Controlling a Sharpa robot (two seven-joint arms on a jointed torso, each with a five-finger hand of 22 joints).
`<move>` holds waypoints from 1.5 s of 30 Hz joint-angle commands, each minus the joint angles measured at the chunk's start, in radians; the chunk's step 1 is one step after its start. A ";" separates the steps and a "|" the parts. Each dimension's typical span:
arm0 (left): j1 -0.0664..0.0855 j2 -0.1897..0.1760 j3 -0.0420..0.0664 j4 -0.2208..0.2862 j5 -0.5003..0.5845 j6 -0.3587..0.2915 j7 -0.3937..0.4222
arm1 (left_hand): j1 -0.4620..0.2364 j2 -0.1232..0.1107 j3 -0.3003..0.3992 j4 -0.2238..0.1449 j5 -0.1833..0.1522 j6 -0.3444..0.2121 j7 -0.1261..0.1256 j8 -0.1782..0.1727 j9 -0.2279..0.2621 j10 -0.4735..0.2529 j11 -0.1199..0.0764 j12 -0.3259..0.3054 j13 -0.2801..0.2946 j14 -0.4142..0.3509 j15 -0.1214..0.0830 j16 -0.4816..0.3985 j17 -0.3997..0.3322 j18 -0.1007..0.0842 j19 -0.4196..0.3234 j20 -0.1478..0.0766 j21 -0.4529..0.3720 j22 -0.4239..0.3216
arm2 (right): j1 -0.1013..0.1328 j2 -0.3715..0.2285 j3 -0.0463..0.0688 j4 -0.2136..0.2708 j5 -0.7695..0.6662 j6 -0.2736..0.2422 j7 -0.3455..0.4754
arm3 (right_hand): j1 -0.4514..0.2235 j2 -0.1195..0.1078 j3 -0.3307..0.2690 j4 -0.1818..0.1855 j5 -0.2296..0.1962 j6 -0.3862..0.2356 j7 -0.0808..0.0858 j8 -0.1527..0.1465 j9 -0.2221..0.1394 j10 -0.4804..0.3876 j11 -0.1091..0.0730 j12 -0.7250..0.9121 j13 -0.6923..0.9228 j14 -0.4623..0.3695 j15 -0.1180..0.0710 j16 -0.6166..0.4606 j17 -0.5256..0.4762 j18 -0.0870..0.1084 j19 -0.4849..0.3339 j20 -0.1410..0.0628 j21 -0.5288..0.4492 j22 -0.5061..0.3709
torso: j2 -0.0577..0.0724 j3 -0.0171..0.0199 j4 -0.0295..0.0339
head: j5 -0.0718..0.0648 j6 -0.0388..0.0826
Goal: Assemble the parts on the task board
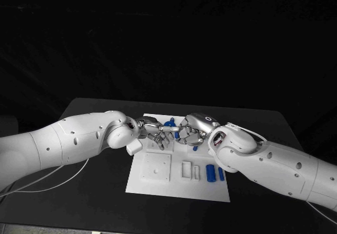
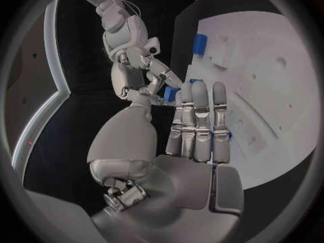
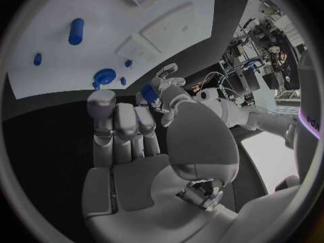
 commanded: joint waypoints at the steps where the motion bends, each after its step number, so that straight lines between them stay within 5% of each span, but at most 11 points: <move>1: 0.000 0.002 0.001 0.003 -0.015 -0.002 -0.009 | 0.008 -0.003 0.001 0.005 -0.003 0.000 0.005 0.001 -0.002 -0.004 0.004 -0.006 -0.001 0.000 0.004 -0.005 0.000 -0.015 0.004 0.003 -0.004 0.000 | -0.001 0.001 0.000 0.000 -0.002 0.020 0.004 | -0.001 0.005 -0.004 -0.002 0.001 0.007 0.000 0.004 0.001 -0.001 -0.003 -0.002 0.002 -0.002 -0.004 -0.005 0.001 0.000 0.055 -0.004 -0.006 0.074 | 0.000 0.0000 0.0006 | 0.000 -0.001; 21: 0.001 0.009 0.001 0.001 -0.018 -0.007 -0.025 | 0.021 0.110 -0.051 -0.114 -0.001 0.003 0.005 0.003 -0.038 -0.006 0.004 0.002 0.004 0.001 0.004 -0.002 0.002 -0.015 0.003 0.003 -0.002 0.006 | -0.001 0.009 0.000 -0.002 -0.004 0.029 0.003 | -0.001 0.006 -0.006 -0.004 0.002 0.006 0.001 0.004 0.001 -0.001 -0.003 -0.002 0.002 -0.002 -0.004 -0.006 0.001 0.000 0.055 -0.004 -0.007 0.074 | 0.000 -0.0003 -0.0005 | -0.002 -0.001; 27: 0.001 0.014 0.001 0.002 -0.017 -0.009 -0.028 | 0.032 0.143 -0.069 -0.163 0.096 0.003 0.003 0.003 -0.035 -0.010 0.002 0.008 0.006 0.000 0.003 0.001 0.001 -0.015 0.001 0.003 0.001 0.008 | -0.001 0.014 0.000 -0.002 -0.008 0.029 -0.001 | -0.001 0.006 -0.006 -0.004 0.002 0.006 0.001 0.004 0.001 -0.001 -0.003 -0.002 0.002 -0.002 -0.004 -0.006 0.001 0.000 0.055 -0.004 -0.007 0.074 | 0.000 0.0007 -0.0003 | -0.003 -0.001; 31: 0.001 0.015 0.001 0.002 -0.017 -0.006 -0.028 | 0.037 0.157 -0.081 -0.182 0.128 0.004 0.002 0.003 -0.036 -0.009 0.001 0.009 0.005 0.000 0.002 0.002 0.001 -0.015 0.000 0.003 0.002 0.009 | -0.001 0.015 0.000 -0.002 -0.010 0.028 -0.004 | -0.001 0.006 -0.006 -0.004 0.002 0.006 0.001 0.004 0.001 -0.001 -0.003 -0.002 0.002 -0.002 -0.004 -0.006 0.001 0.000 0.055 -0.004 -0.007 0.074 | 0.000 0.0005 0.0004 | -0.004 -0.002; 43: 0.001 0.017 0.001 0.004 -0.016 0.002 -0.028 | 0.051 0.171 -0.086 -0.203 0.140 0.007 -0.002 0.004 -0.034 -0.008 -0.001 0.011 0.005 0.003 0.001 0.006 0.001 -0.015 0.001 0.001 0.005 0.010 | -0.001 0.018 0.000 -0.003 -0.012 0.033 -0.006 | -0.002 0.007 -0.007 -0.005 0.002 0.008 0.000 0.005 0.001 -0.001 -0.003 -0.002 0.002 -0.002 -0.004 -0.005 0.002 -0.001 0.055 -0.004 -0.006 0.075 | 0.000 0.0008 -0.0007 | -0.004 -0.003; 45: 0.001 0.017 0.001 0.004 -0.015 0.002 -0.028 | 0.063 0.188 -0.082 -0.214 0.146 0.008 -0.003 0.003 -0.031 -0.007 -0.002 0.011 0.004 0.003 0.000 0.007 0.001 -0.015 0.001 0.001 0.006 0.011 | -0.001 0.018 0.000 -0.003 -0.012 0.034 -0.006 | -0.002 0.007 -0.007 -0.005 0.002 0.008 0.000 0.005 0.001 -0.001 -0.003 -0.002 0.002 -0.002 -0.004 -0.005 0.002 -0.001 0.055 -0.004 -0.006 0.075 | 0.000 0.0008 -0.0004 | -0.005 -0.003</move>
